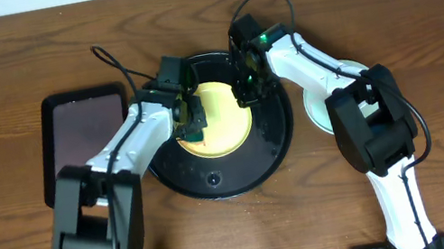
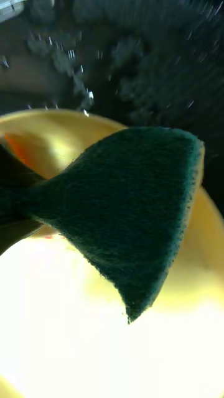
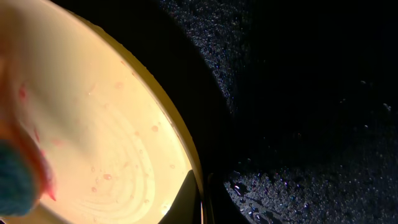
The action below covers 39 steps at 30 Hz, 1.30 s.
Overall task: Clean dirty plates on tray and stack at the side
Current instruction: 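Lower the sponge in the left gripper onto the yellow plate, then scrub the yellow plate with the sponge while the right gripper holds it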
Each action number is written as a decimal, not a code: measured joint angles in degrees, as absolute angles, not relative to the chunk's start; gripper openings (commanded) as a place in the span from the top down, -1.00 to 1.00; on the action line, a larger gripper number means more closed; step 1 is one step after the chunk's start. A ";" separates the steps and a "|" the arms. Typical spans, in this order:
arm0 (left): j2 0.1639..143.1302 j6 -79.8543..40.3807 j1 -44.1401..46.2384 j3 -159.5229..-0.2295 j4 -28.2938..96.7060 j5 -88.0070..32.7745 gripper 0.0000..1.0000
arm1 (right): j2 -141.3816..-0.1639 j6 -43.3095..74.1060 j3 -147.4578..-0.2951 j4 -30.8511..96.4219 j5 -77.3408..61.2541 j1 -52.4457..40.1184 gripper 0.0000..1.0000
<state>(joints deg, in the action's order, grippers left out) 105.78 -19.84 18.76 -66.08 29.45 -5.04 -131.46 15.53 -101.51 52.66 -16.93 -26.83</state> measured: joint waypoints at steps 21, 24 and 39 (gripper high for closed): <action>106.17 -6.31 18.65 -66.08 18.31 -12.56 0.85 | -131.46 15.55 -101.51 52.66 -16.93 -26.83 0.98; 106.43 -6.02 18.65 -66.08 14.50 -6.66 0.84 | -131.46 15.55 -101.51 52.66 -16.93 -26.83 0.98; 107.70 -4.32 18.63 -66.74 24.12 -8.75 0.85 | -131.46 15.53 -101.54 52.45 -16.95 -26.83 0.98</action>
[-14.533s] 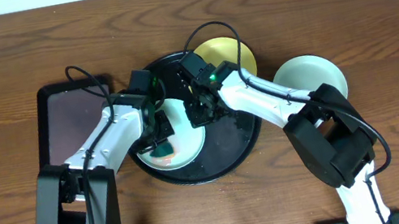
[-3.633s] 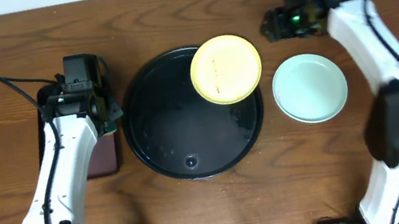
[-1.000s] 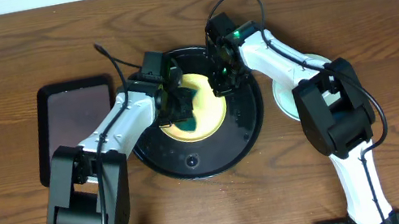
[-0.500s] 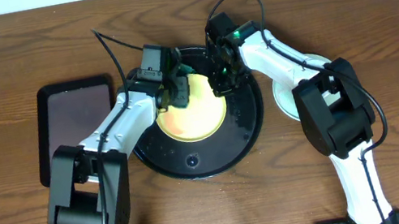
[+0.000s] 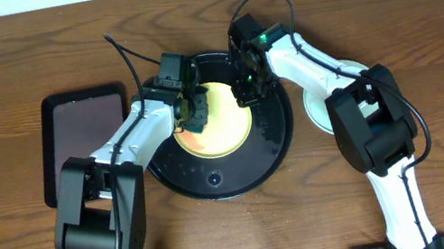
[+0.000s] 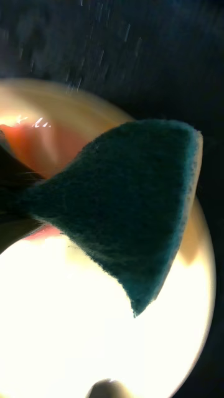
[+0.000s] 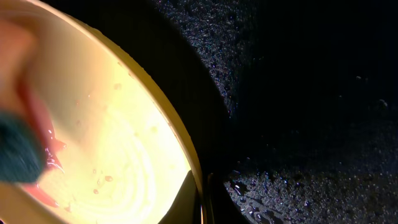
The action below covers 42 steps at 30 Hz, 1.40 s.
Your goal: Clean dirty plates on tray and stack at the side
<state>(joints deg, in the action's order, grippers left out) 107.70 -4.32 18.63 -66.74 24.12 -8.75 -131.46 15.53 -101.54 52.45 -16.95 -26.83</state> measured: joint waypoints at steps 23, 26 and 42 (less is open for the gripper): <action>106.94 -5.89 18.50 -68.99 24.34 7.03 0.85 | -131.46 15.53 -101.54 51.92 -17.12 -26.85 0.98; 103.63 -8.05 17.19 -71.05 31.59 10.39 0.85 | -131.46 15.53 -101.54 52.03 -17.15 -26.87 0.98; 86.46 -14.20 4.12 -73.73 48.45 14.98 0.85 | -122.54 14.41 -101.51 54.22 1.41 -32.49 0.98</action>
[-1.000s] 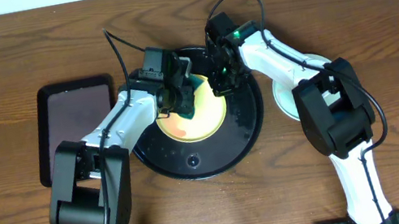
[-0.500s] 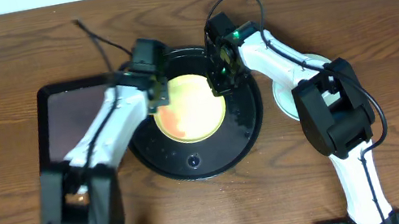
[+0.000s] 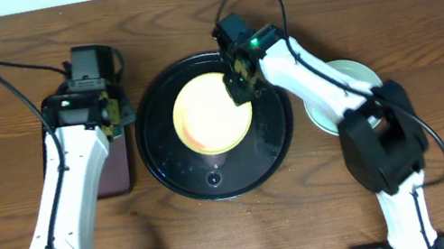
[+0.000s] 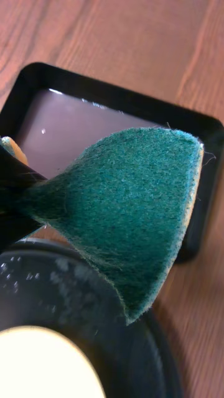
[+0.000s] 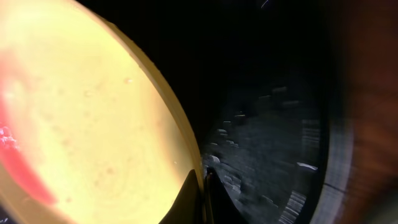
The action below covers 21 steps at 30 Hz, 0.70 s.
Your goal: Clean dirty plates on tray and stack at the side
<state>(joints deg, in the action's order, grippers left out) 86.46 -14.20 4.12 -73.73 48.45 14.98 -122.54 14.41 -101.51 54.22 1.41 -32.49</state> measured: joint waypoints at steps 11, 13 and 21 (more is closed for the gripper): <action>90.13 -15.99 1.23 -73.47 48.42 14.96 0.85 | -111.35 14.00 -101.54 54.41 41.91 -46.02 0.98; 90.43 -16.19 1.23 -73.47 48.42 14.96 0.85 | -111.26 13.98 -101.54 54.39 48.88 -48.53 0.98; 90.61 -16.34 1.21 -73.47 48.40 14.96 0.85 | -111.26 13.58 -101.54 51.64 74.96 -56.16 0.98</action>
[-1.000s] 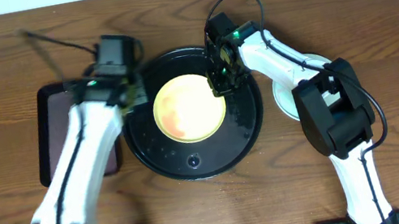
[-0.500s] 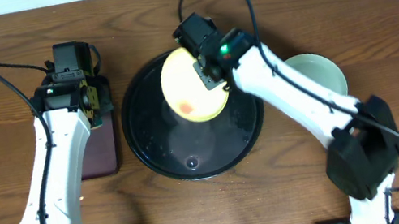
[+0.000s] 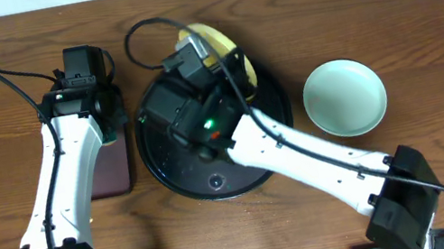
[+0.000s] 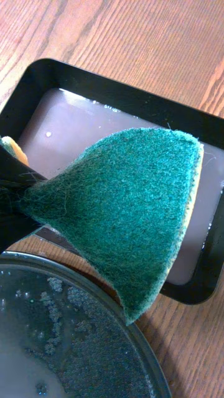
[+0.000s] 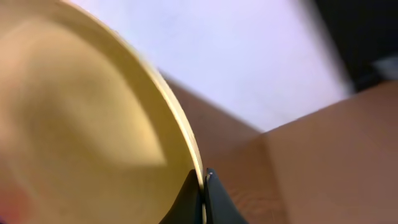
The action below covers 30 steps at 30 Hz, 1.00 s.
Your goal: Clean dirty plates on tray and stack at the side
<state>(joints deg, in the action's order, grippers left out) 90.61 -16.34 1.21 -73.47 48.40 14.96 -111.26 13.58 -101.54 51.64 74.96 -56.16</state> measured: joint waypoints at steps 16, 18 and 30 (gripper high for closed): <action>90.61 -16.38 1.21 -73.47 47.72 13.65 0.85 | -111.26 13.17 -101.51 53.65 56.25 -50.72 0.98; 90.61 -16.43 1.21 -73.47 47.55 13.65 0.85 | -111.26 13.13 -101.51 53.80 45.56 -47.27 0.98; 90.61 -16.51 1.21 -73.47 47.37 13.65 0.85 | -111.24 4.23 -101.51 52.71 -17.19 -28.25 0.98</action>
